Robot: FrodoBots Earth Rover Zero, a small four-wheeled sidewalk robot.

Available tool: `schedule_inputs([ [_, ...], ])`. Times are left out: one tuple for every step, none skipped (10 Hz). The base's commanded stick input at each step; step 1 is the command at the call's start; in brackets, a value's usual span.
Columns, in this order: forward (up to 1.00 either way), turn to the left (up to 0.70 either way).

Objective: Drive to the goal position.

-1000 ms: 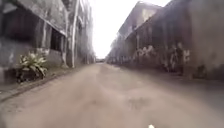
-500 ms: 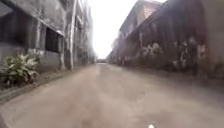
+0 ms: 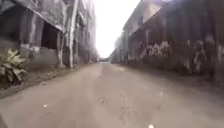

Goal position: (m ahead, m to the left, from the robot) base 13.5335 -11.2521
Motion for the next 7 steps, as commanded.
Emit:
schedule_inputs([
  [1.00,0.00],
  [1.00,0.00],
  [1.00,0.00],
  [1.00,0.00],
  [1.00,0.00],
  [1.00,0.00],
  [1.00,0.00],
])
